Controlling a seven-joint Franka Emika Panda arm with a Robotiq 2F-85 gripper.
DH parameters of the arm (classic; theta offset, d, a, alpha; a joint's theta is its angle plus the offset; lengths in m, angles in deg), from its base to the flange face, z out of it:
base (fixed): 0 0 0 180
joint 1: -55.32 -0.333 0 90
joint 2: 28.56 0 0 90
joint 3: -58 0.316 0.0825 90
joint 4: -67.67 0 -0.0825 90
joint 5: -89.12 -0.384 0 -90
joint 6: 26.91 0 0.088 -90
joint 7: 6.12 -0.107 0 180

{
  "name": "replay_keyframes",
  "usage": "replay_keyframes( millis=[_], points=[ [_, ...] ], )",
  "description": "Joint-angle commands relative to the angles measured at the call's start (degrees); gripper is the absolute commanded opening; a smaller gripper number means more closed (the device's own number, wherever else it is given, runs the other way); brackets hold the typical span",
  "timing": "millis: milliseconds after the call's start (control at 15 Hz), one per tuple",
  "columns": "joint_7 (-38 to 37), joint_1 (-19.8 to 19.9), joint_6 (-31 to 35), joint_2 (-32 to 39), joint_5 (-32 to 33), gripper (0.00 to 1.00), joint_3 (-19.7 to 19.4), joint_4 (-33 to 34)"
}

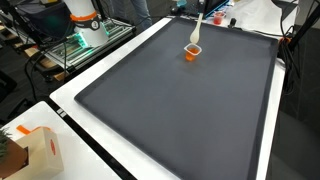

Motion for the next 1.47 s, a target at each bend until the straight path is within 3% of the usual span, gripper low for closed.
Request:
replay_keyframes(
  millis=[0, 333, 667, 1000, 1400],
  points=[
    [-7.5, -3.4, -5.1, 5.5, 8.2, 0.03, 0.2, 4.7],
    [-17.8, -7.6, -6.5, 11.4, 19.9, 0.03, -0.4, 7.4],
    [-23.4, -9.8, -11.1, 16.5, 27.1, 0.03, -0.2, 9.8],
    [-24.1, -11.0, -15.7, 20.8, 30.7, 0.03, 0.4, 12.2],
    [-20.3, -11.2, -18.2, 23.8, 29.7, 0.03, 1.2, 14.5]
  ],
)
